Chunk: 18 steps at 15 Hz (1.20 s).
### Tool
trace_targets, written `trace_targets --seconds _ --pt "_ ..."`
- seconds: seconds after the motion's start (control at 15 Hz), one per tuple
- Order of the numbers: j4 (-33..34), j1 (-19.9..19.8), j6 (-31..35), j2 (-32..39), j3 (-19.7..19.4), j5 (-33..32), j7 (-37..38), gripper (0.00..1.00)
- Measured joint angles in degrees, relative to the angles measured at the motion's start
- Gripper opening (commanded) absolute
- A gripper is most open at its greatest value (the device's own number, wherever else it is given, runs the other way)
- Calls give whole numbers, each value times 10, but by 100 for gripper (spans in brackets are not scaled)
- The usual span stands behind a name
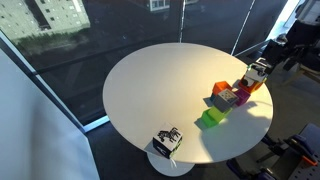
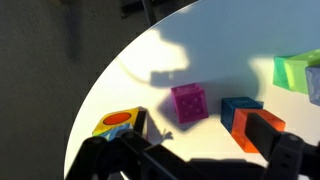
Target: Pick up the pink block and put it on the orange block
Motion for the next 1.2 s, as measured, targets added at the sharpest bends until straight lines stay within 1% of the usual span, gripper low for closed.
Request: trace_targets --seconds 0.33,0.6,0.8,1.2 --pt "-9 0 62 55 4 -10 21 100" --pt "-9 0 101 98 6 -33 38 100" --pt "-9 0 110 114 7 -45 43 100" --pt "-7 0 110 117 7 -46 43 100"
